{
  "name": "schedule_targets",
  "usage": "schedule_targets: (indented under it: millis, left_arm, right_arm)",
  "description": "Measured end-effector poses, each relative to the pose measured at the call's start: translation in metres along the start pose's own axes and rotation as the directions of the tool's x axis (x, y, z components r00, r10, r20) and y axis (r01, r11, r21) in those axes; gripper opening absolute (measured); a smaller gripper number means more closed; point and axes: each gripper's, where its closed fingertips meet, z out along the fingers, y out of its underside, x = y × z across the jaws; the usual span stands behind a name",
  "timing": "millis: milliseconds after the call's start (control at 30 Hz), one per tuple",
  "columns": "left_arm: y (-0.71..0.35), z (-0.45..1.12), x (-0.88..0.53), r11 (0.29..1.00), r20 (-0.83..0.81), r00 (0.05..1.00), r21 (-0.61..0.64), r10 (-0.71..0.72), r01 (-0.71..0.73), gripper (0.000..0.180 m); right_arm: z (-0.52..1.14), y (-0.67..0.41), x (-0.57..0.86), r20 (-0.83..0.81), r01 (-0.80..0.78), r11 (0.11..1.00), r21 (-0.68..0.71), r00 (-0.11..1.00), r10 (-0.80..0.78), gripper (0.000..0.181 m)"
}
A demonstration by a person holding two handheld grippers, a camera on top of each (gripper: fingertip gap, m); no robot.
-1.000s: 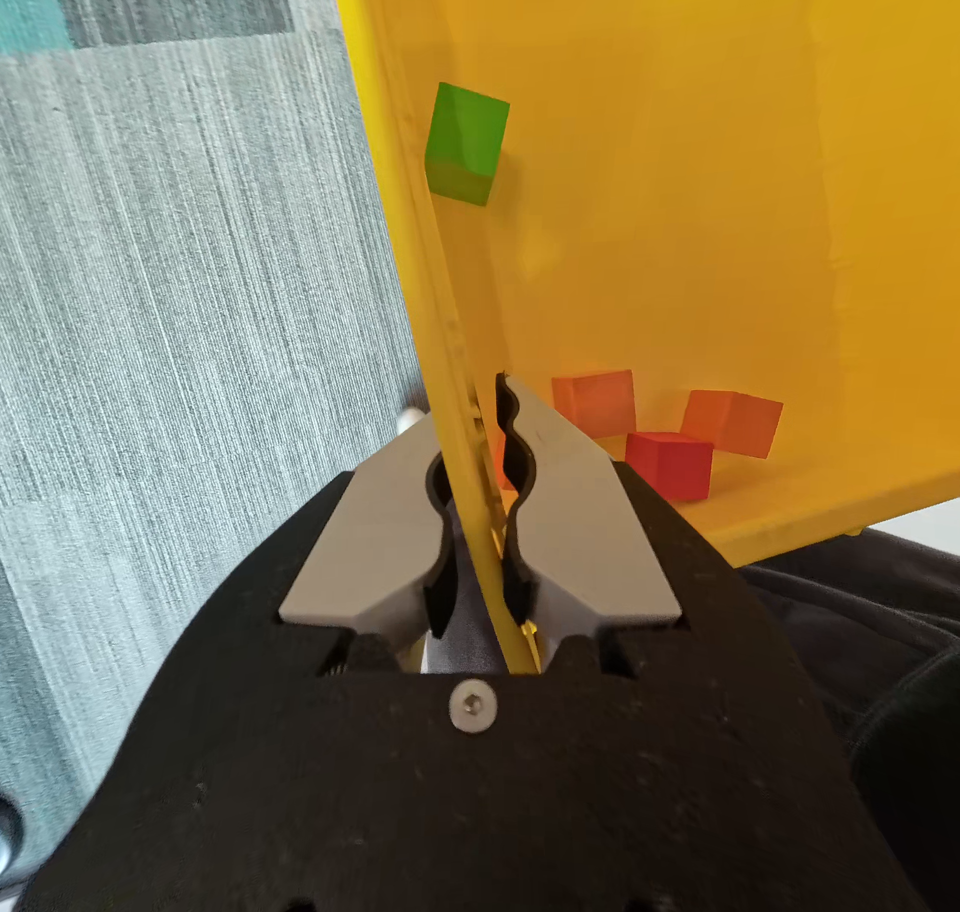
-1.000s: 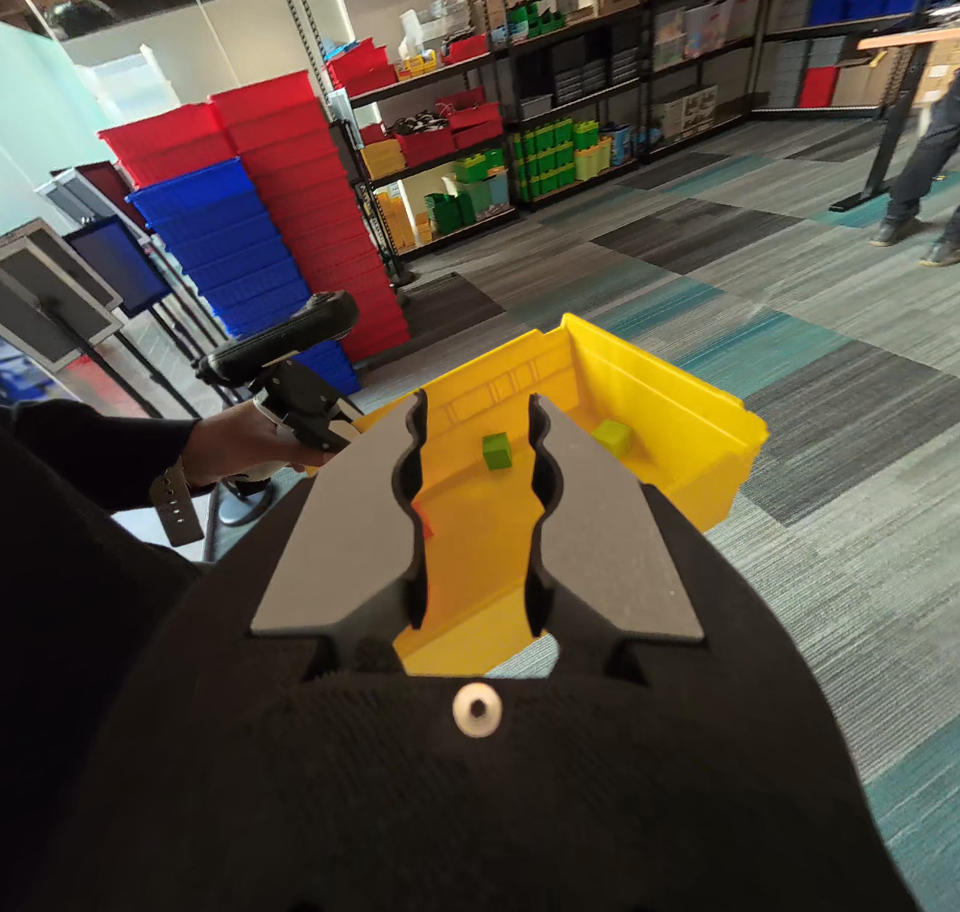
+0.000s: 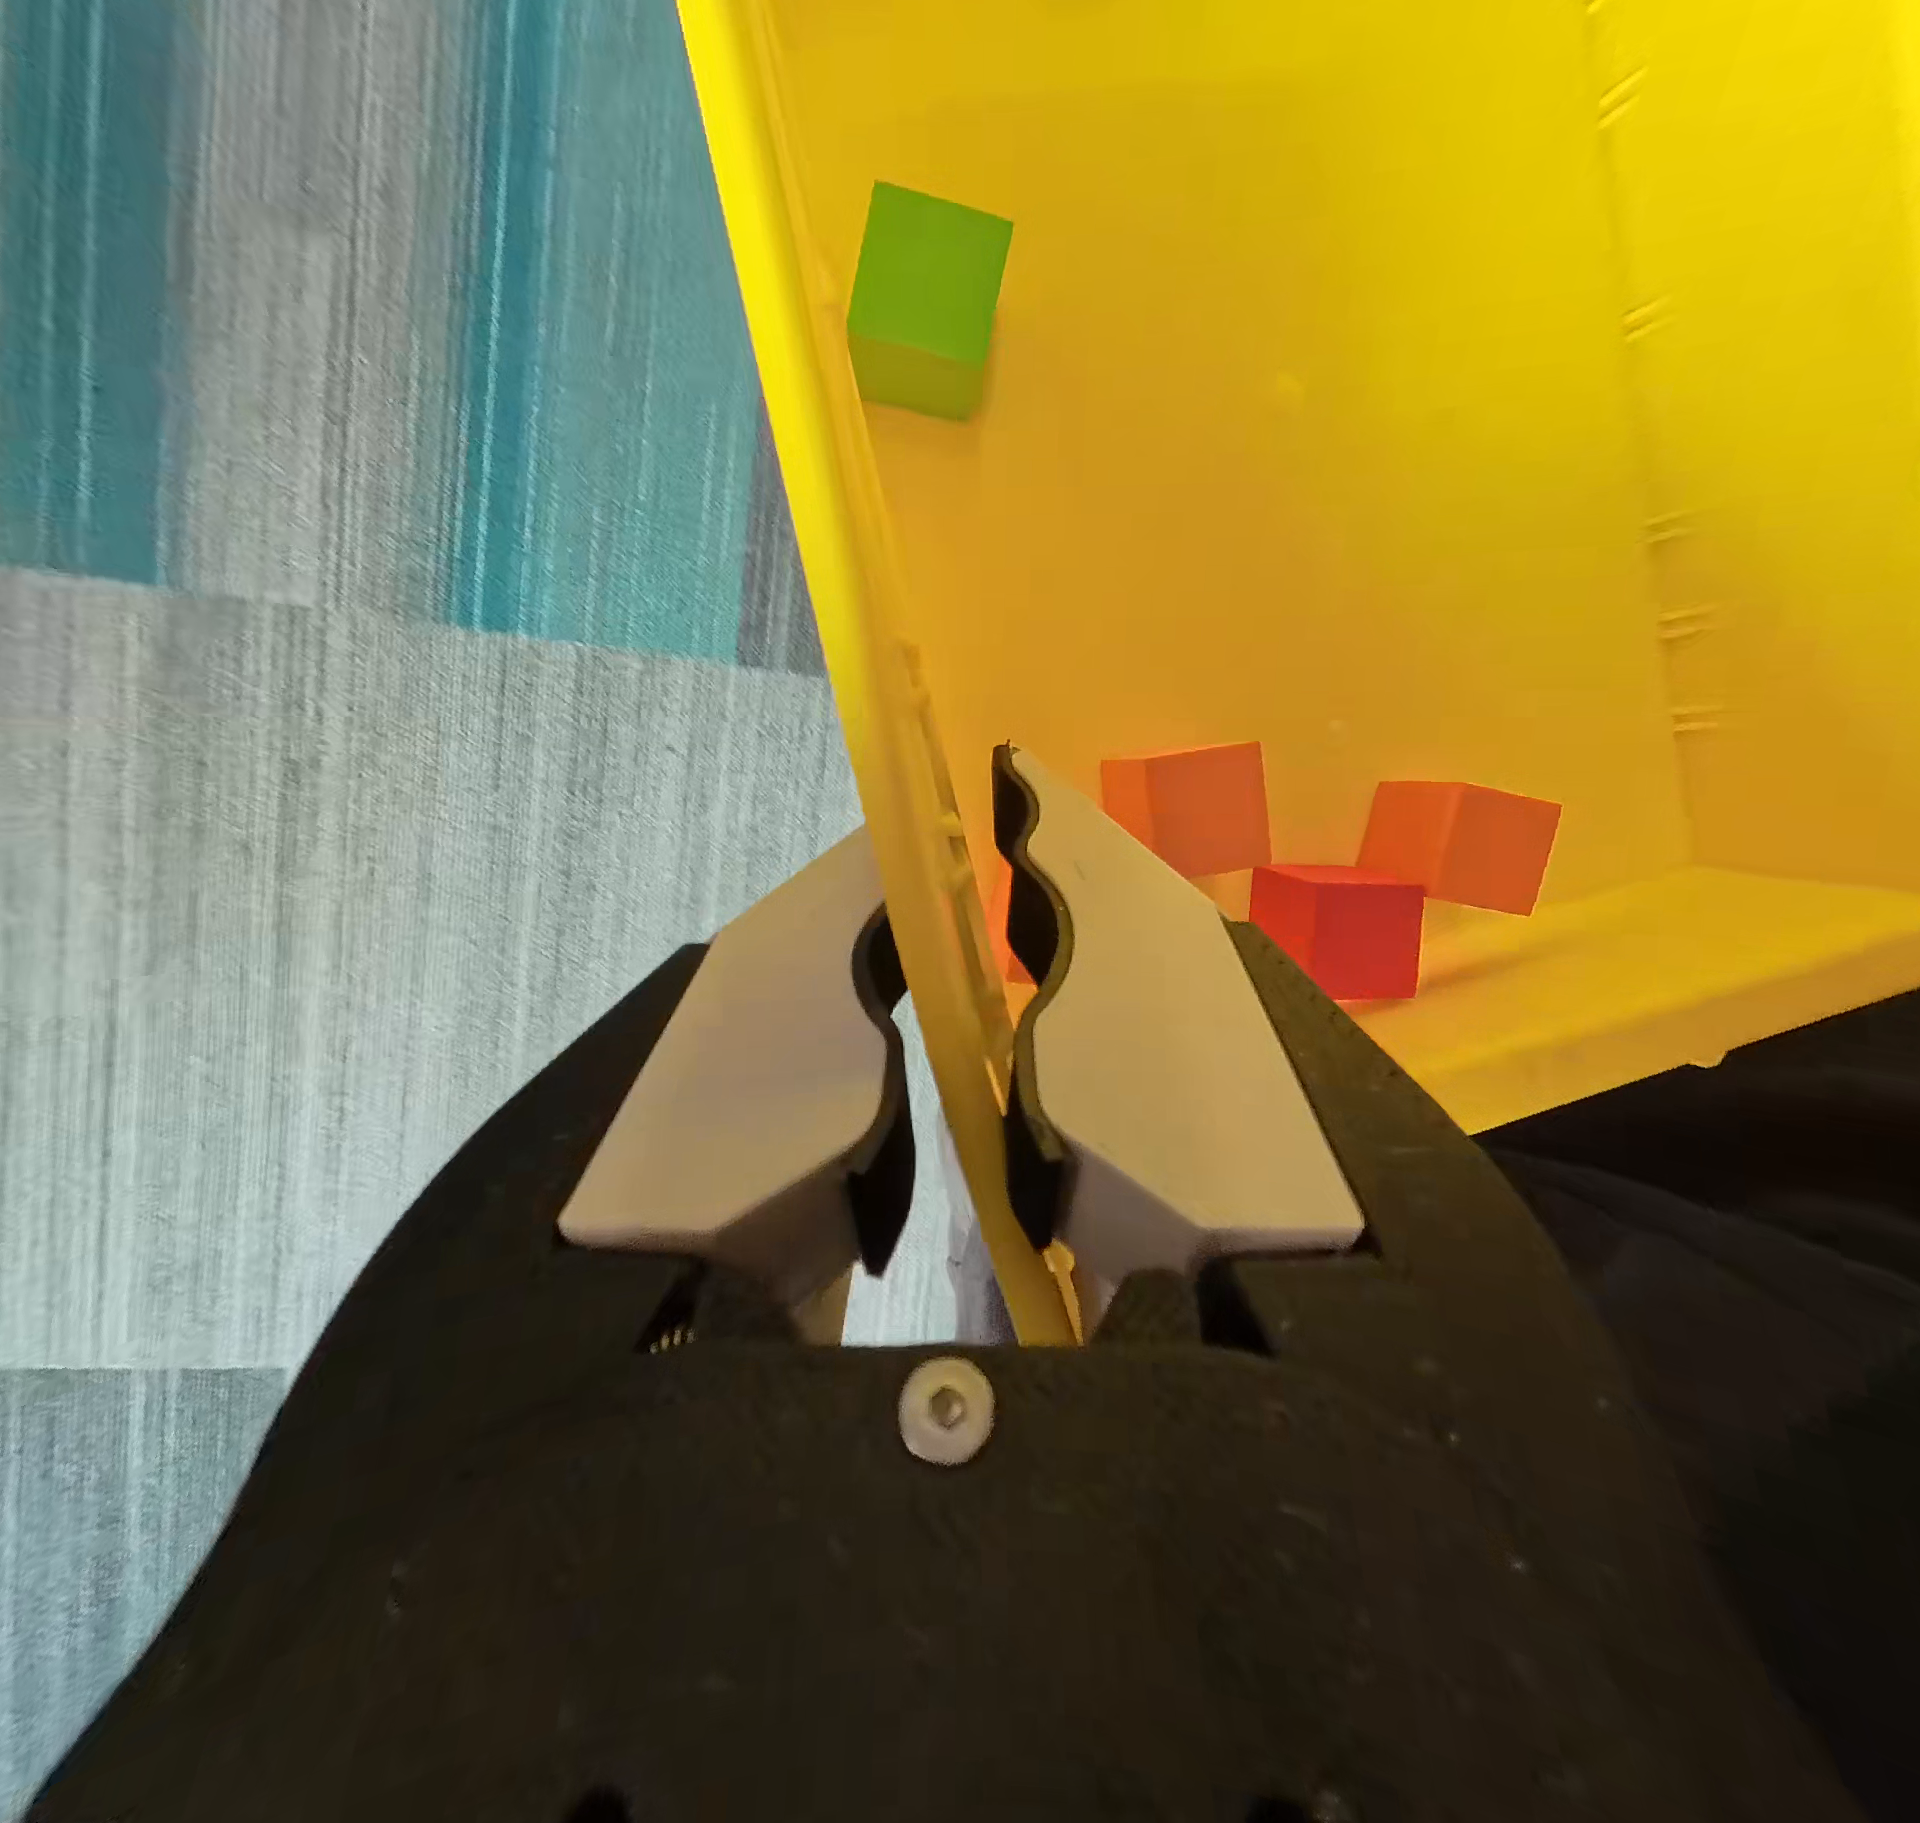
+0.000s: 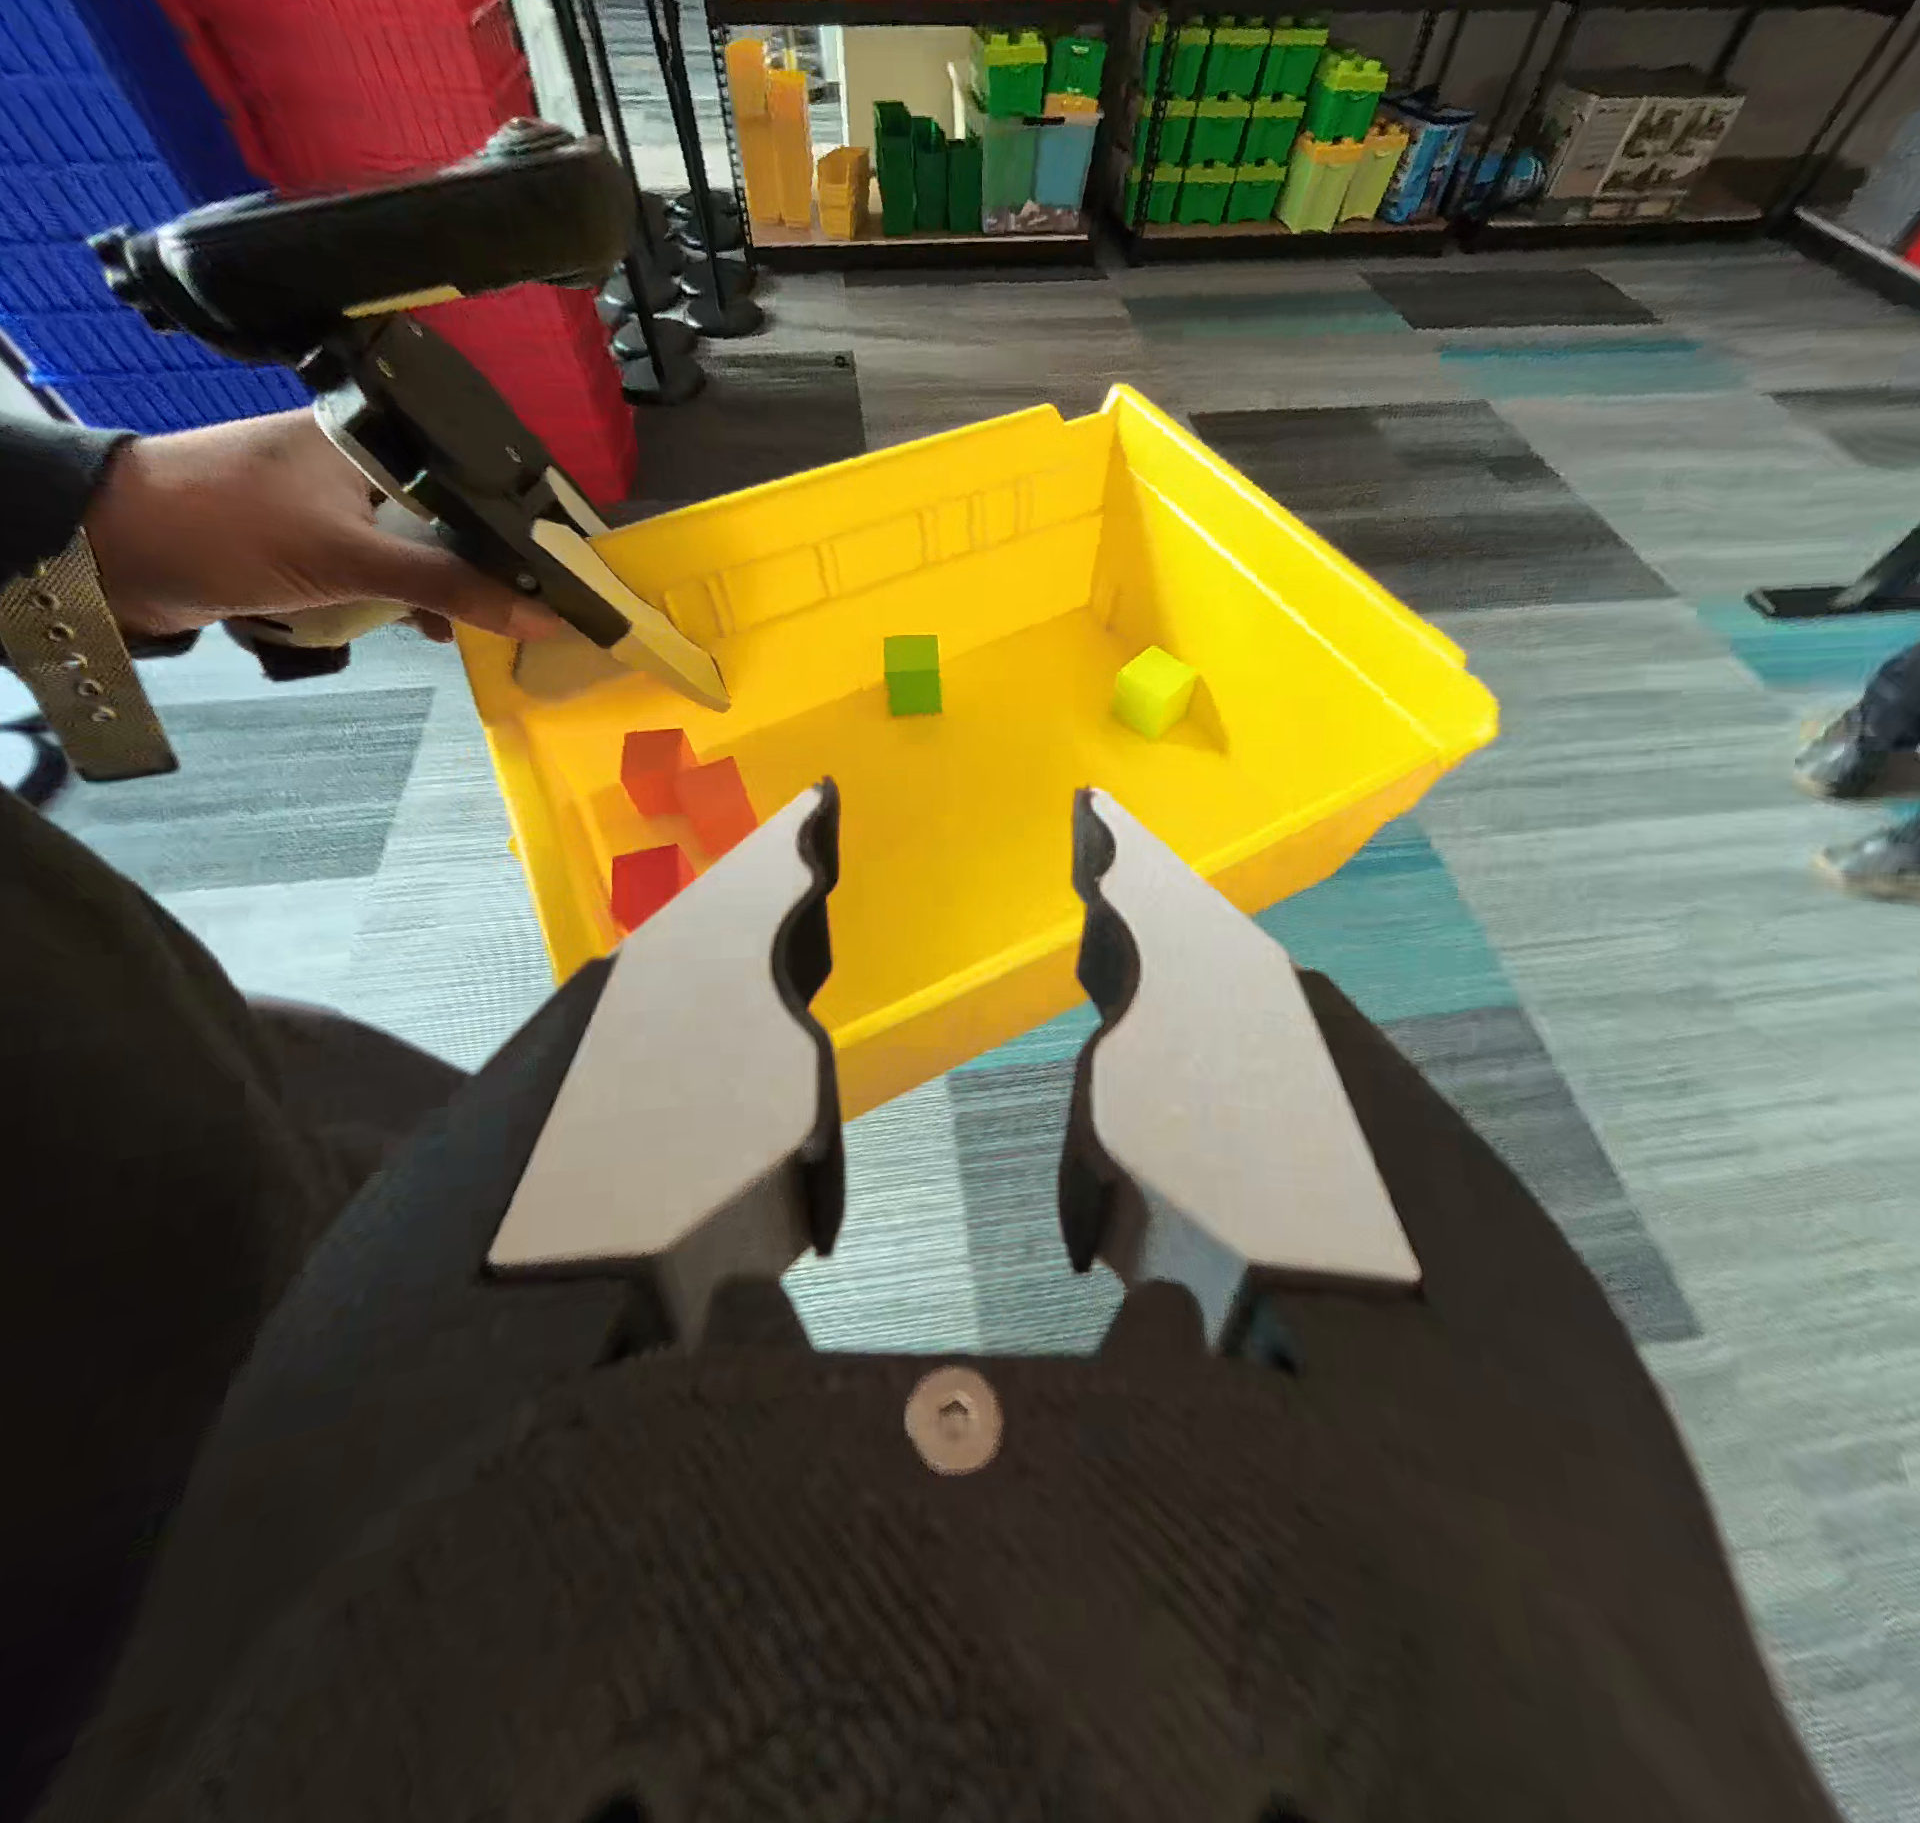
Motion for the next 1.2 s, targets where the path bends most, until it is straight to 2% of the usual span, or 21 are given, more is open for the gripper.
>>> schedule_targets:
  millis: [133,267,333,433,500,600,667,700,767,867,933,1033,1200]
  left_arm:
    - [-0.115,0.029,-0.028,0.998,0.085,0.996,0.062,0.014,-0.019,0.008]
    - [-0.212,0.073,-0.064,0.994,0.114,0.993,0.112,-0.03,0.017,0.008]
    - [-0.251,0.104,-0.088,0.992,0.101,0.992,0.108,-0.075,0.064,0.007]
    - [-0.315,0.154,-0.139,0.99,0.095,0.988,0.084,-0.123,0.115,0.006]
    - [-0.359,0.181,-0.179,0.987,0.102,0.984,0.08,-0.145,0.138,0.006]
    - [-0.44,0.205,-0.235,0.979,0.088,0.977,0.081,-0.196,0.189,0.009]
    - [-0.494,0.212,-0.27,0.978,0.088,0.978,0.112,-0.188,0.178,0.008]
    - [-0.521,0.215,-0.287,0.973,0.075,0.977,0.131,-0.201,0.19,0.008]
    - [-0.569,0.222,-0.32,0.965,0.049,0.973,0.15,-0.226,0.217,0.008]
    - [-0.633,0.243,-0.373,0.959,0.056,0.967,0.155,-0.249,0.238,0.008]
    - [-0.67,0.265,-0.409,0.952,0.058,0.958,0.143,-0.281,0.27,0.008]
    - [-0.729,0.307,-0.463,0.938,0.078,0.939,0.125,-0.335,0.324,0.009]
    - [-0.85,0.354,-0.531,0.923,0.161,0.911,0.116,-0.381,0.366,0.008]
  right_arm:
    - [0.055,-0.059,0.083,0.17,0.125,0.992,0.005,0.978,-0.124,0.05]
    - [0.122,-0.103,0.141,0.313,0.089,0.995,0.05,0.944,-0.1,0.053]
    - [0.167,-0.093,0.165,0.373,0.088,0.995,-0.049,0.926,-0.063,0.052]
    - [0.238,-0.077,0.197,0.465,0.18,0.959,-0.22,0.884,-0.059,0.044]
    - [0.29,-0.077,0.232,0.476,0.285,0.913,-0.291,0.871,-0.12,0.05]
    - [0.363,-0.072,0.308,0.449,0.445,0.749,-0.491,0.866,-0.221,0.063]
    - [0.409,-0.083,0.362,0.403,0.503,0.668,-0.548,0.859,-0.316,0.064]
    - [0.43,-0.097,0.387,0.372,0.522,0.66,-0.539,0.852,-0.369,0.064]
    - [0.47,-0.136,0.431,0.298,0.522,0.721,-0.455,0.853,-0.429,0.064]
    - [0.522,-0.204,0.502,0.149,0.422,0.876,-0.235,0.906,-0.396,0.058]
    - [0.557,-0.233,0.564,0.053,0.342,0.934,-0.106,0.94,-0.338,0.057]
    - [0.62,-0.245,0.664,-0.033,0.271,0.963,0.003,0.962,-0.271,0.053]
    - [0.727,-0.286,0.794,0.068,0.302,0.953,0.025,0.951,-0.303,0.061]
